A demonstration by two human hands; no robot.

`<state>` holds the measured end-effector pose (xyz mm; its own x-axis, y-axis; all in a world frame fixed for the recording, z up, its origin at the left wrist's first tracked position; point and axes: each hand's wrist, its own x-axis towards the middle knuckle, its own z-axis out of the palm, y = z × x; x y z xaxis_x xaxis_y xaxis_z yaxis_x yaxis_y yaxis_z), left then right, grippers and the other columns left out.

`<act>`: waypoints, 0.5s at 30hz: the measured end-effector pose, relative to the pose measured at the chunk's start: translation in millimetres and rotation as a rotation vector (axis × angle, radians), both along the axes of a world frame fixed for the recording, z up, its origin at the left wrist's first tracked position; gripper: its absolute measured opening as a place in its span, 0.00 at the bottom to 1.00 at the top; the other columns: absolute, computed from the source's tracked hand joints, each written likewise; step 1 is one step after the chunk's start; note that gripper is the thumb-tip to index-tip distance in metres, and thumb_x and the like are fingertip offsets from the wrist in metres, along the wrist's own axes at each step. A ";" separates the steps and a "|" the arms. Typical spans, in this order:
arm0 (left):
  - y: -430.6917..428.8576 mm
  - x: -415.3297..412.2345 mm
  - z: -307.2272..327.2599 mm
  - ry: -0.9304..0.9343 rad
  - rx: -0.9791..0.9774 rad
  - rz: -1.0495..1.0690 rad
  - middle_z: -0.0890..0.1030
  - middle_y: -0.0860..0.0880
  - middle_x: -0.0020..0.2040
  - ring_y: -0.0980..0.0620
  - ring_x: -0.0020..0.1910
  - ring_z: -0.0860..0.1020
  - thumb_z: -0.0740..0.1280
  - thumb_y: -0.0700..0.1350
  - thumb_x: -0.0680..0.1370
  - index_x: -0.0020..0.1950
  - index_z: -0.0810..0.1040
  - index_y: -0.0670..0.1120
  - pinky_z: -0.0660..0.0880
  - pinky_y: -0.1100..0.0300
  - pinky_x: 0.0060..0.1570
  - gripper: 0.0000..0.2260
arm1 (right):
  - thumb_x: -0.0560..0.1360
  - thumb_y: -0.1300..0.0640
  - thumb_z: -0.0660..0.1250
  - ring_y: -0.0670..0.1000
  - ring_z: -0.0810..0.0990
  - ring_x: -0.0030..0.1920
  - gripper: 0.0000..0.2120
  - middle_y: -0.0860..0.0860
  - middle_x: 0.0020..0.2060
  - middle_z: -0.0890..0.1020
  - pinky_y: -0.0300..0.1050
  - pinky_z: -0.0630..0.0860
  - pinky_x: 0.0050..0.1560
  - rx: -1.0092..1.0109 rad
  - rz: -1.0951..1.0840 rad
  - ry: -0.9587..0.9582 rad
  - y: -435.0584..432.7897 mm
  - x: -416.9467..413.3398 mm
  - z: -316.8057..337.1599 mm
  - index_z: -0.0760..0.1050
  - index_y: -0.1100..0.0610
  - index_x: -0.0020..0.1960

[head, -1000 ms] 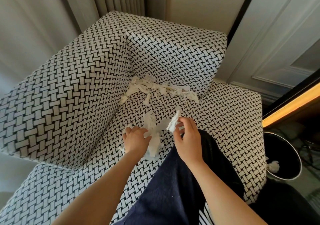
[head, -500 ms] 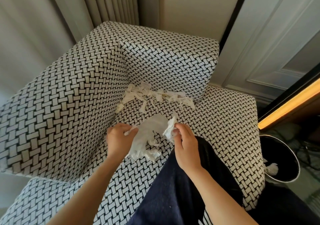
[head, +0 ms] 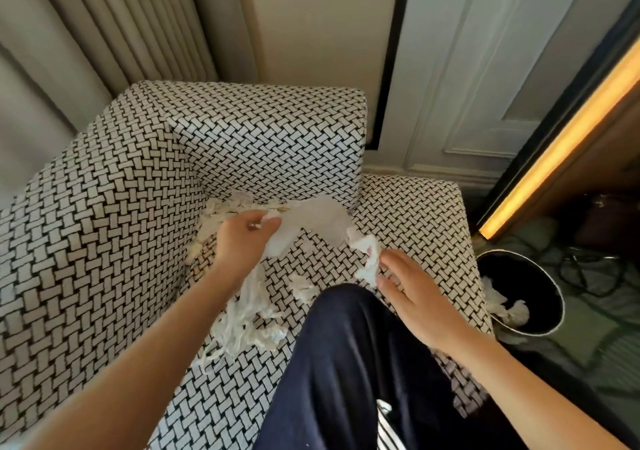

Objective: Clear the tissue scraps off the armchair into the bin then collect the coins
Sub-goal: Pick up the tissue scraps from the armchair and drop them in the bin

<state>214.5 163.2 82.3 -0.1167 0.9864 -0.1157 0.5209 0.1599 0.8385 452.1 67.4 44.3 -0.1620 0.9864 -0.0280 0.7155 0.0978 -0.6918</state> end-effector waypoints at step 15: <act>36.0 270.0 -28.4 -0.294 -0.430 -0.382 0.78 0.45 0.59 0.50 0.49 0.75 0.65 0.42 0.77 0.66 0.72 0.42 0.73 0.62 0.44 0.17 | 0.80 0.56 0.58 0.34 0.71 0.58 0.13 0.40 0.57 0.74 0.30 0.68 0.54 -0.150 -0.512 0.194 -61.7 188.9 -28.6 0.69 0.48 0.64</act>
<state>484.5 199.2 53.9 0.3303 0.8108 -0.4833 0.3663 0.3618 0.8573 641.0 5.7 15.7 0.3196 0.9280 -0.1915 0.5042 -0.3377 -0.7949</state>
